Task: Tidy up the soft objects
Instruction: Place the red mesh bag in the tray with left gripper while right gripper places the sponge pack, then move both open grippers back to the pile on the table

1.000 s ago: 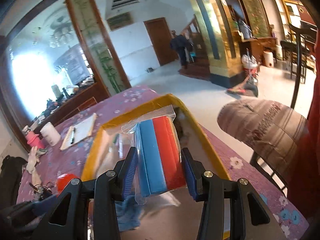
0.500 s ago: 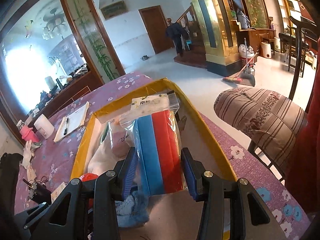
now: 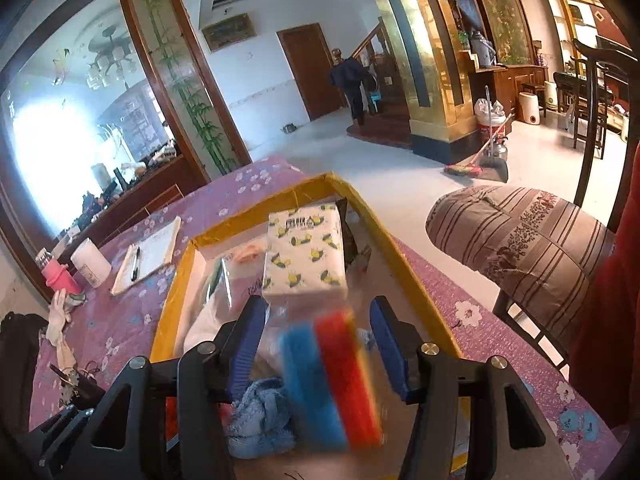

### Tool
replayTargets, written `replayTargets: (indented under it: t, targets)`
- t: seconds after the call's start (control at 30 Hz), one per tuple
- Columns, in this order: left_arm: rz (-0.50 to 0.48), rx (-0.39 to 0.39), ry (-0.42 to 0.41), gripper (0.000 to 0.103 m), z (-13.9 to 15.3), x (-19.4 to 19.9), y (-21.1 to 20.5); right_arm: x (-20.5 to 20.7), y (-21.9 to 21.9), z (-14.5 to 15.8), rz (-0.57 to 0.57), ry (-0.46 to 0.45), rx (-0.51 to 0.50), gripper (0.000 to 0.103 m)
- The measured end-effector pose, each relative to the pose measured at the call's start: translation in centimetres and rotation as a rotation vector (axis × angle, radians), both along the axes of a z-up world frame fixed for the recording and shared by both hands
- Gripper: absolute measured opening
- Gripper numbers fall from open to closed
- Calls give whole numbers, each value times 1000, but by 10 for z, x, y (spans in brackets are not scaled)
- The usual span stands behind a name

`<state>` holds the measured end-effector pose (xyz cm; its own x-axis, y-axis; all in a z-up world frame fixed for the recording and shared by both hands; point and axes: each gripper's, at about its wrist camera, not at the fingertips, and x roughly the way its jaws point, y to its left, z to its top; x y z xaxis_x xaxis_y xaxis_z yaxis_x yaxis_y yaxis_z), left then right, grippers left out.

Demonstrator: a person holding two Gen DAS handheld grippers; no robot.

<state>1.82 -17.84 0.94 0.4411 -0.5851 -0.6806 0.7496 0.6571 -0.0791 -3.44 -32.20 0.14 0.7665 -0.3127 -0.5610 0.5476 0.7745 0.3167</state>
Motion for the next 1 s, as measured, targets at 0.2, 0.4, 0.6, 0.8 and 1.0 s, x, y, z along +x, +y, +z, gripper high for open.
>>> replayTargets:
  t: [0.2,0.4,0.6,0.8,1.0]
  targets:
    - [12,-3,2,57,2,0,3,-1,1,3,-17,-10,-23,58]
    - [33,-22,-15,63,13,-4,15,-4,0,5,-15,-42,-21,59]
    - [63,-33,-28,63,29,-7,36,0,4,5,11,-43,-28,59]
    - [101,-35,-34,64,41,-7,66,3,12,5,42,-40,-57,59]
    - [176,-49,-57,64,52,-2,114,7,25,8,115,-65,-89,59]
